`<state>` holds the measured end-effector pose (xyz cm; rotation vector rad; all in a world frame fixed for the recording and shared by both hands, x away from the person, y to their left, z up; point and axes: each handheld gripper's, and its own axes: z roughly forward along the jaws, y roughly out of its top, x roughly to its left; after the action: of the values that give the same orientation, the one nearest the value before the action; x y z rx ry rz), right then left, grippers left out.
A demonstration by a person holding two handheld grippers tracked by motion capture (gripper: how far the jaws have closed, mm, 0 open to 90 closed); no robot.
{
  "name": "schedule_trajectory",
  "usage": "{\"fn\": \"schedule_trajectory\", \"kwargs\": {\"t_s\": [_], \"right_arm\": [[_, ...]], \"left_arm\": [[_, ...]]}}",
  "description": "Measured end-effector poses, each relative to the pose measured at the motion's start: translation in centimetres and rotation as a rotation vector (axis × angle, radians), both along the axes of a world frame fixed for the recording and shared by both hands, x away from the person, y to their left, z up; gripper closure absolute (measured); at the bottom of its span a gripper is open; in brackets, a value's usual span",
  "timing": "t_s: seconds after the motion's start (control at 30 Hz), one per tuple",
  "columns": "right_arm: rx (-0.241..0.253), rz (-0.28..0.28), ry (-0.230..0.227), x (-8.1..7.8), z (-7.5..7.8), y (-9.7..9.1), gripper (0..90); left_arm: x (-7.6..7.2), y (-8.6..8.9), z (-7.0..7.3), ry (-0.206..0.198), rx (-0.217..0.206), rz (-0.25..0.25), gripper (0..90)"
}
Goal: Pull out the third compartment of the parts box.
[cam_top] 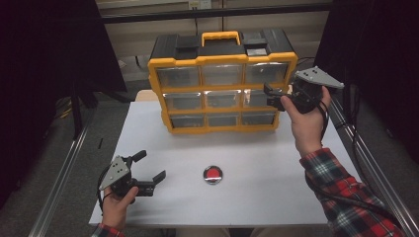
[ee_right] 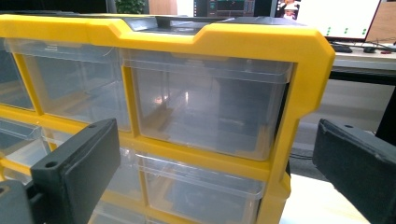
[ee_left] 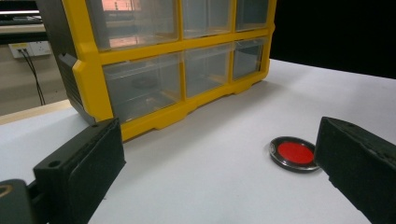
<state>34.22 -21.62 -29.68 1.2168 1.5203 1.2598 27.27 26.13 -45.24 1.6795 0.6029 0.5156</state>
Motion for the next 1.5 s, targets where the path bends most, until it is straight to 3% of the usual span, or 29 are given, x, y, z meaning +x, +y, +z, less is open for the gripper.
{"fn": "schedule_trajectory", "kwargs": {"t_s": [0.43,0.77,0.87,1.27,1.5], "right_arm": [[0.005,-0.022,-0.024,0.6,0.3,1.2,0.3],[0.024,-0.057,-0.071,1.0,0.7,1.7,0.0],[0.018,-0.062,-0.063,1.1,0.8,1.9,0.0],[0.033,-0.084,-0.060,1.8,0.7,2.6,0.0],[0.015,-0.084,-0.065,2.1,0.9,3.1,0.0]], "left_arm": [[0.0,0.0,0.0,0.001,0.002,-0.001,1.9],[0.0,0.0,0.0,0.003,0.000,-0.003,1.9],[-0.1,-0.1,-0.1,0.011,-0.014,0.003,2.0],[0.0,0.0,-0.1,0.006,-0.005,0.002,2.0],[0.0,0.0,-0.1,0.007,-0.006,0.002,1.9]]}}
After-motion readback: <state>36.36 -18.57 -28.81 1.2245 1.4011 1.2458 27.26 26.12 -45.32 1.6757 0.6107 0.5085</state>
